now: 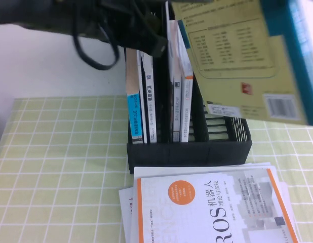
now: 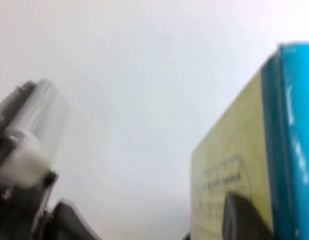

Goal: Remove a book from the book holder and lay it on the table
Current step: Place the picked book on the book

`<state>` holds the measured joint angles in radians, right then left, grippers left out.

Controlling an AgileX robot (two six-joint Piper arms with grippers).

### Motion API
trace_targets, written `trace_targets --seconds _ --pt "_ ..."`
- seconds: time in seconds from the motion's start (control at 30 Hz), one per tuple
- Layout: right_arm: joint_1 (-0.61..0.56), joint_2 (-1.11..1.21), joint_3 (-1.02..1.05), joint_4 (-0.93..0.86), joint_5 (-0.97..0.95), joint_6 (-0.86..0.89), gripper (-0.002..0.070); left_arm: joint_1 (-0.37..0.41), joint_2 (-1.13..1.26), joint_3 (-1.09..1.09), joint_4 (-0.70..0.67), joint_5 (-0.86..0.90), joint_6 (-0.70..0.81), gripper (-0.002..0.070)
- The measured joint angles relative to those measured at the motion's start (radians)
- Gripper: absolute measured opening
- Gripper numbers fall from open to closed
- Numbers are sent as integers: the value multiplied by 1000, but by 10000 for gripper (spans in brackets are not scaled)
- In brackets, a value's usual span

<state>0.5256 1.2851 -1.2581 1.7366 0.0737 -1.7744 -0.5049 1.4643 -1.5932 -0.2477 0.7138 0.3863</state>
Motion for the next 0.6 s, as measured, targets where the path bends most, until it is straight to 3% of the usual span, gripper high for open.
trace_targets --seconds 0.13,0.23,0.4,0.6 --pt "2 -88 -2 -18 115 41 212 0 -94 0 14 32 -24 -3" --pt "2 -131 -8 -102 214 200 212 0 -167 0 51 57 -69 -3" --pt "2 -148 -19 -495 473 531 212 0 -272 0 123 164 -121 -3" --pt "6 -116 -17 -888 867 636 211 2 -383 0 219 219 -236 -3"
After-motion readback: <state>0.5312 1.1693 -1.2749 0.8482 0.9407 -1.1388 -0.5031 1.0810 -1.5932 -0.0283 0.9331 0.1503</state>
